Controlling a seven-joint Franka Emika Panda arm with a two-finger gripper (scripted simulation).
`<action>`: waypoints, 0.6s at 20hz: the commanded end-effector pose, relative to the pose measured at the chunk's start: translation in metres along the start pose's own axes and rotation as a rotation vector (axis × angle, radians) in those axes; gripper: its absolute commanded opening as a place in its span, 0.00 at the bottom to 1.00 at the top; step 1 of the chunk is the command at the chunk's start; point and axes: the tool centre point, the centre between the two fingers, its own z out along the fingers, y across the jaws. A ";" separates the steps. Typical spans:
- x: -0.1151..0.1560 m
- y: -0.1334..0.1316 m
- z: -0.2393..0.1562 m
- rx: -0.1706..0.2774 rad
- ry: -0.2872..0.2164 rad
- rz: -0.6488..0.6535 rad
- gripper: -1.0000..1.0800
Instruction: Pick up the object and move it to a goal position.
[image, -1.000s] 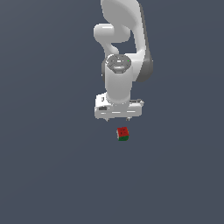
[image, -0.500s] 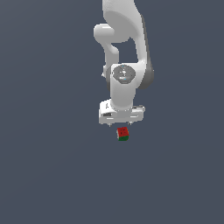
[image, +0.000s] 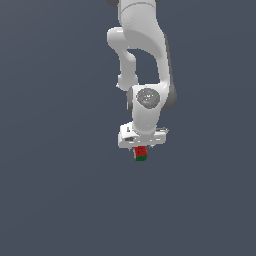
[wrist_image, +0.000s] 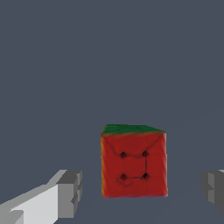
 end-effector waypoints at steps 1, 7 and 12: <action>0.001 -0.001 0.003 -0.001 0.003 -0.003 0.96; 0.000 0.000 0.010 0.000 0.001 -0.001 0.96; -0.001 -0.001 0.034 -0.001 0.002 -0.002 0.96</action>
